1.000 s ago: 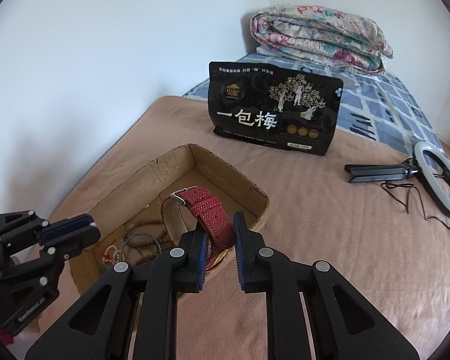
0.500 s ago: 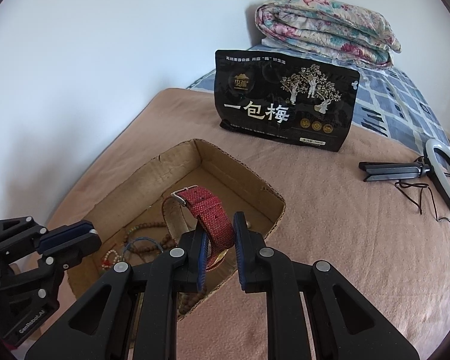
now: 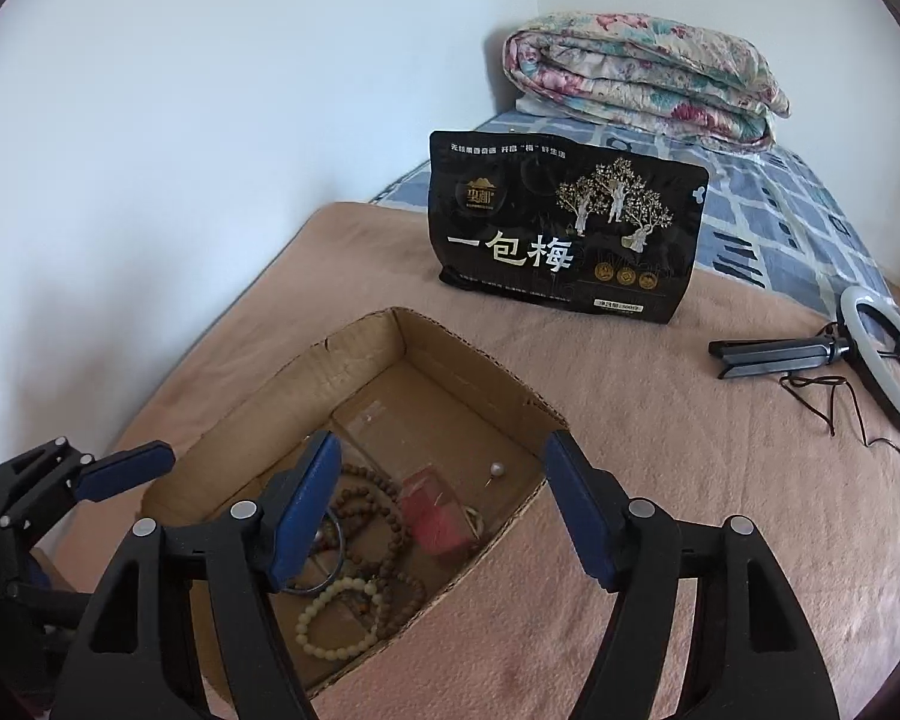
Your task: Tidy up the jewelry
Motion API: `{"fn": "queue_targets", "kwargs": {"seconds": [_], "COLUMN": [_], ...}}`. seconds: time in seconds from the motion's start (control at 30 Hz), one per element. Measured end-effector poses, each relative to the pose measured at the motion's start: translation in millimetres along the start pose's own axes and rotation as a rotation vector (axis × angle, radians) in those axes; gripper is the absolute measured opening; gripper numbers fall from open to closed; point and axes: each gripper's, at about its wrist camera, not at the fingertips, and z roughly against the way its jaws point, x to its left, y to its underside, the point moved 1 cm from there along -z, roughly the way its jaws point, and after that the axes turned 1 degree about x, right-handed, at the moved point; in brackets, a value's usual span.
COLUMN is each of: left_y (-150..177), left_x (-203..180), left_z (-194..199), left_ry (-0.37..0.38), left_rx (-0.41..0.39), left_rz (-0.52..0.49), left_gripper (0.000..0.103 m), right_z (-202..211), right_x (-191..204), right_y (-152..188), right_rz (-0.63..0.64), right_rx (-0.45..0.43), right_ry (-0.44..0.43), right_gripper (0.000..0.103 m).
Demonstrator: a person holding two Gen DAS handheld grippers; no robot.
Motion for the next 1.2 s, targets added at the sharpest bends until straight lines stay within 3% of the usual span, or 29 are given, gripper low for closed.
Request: {"fn": "queue_targets", "kwargs": {"seconds": [0.43, 0.93, 1.1, 1.13, 1.2], "left_y": [2.2, 9.1, 15.8, 17.4, 20.6], "left_x": [-12.6, -44.6, -62.0, -65.5, -72.1], "left_z": [27.5, 113.6, 146.1, 152.5, 164.4], "left_ry": [-0.01, -0.045, -0.056, -0.058, -0.059], "left_rx": [-0.026, -0.142, -0.174, -0.181, -0.191], "left_rz": [-0.024, -0.053, -0.064, -0.066, -0.067], "left_gripper": [0.055, 0.055, 0.056, 0.056, 0.067], "right_z": [28.9, 112.7, 142.4, 149.1, 163.1], "right_x": [-0.1, -2.2, -5.8, -7.2, -9.4], "right_y": [5.6, 26.5, 40.7, 43.8, 51.3], "right_rz": [0.004, 0.003, -0.005, -0.008, -0.013], "right_rx": [-0.021, -0.121, -0.158, -0.167, -0.185], "right_ry": [0.011, -0.005, 0.005, 0.008, 0.022], "right_gripper": [0.07, 0.07, 0.078, 0.079, 0.08]}}
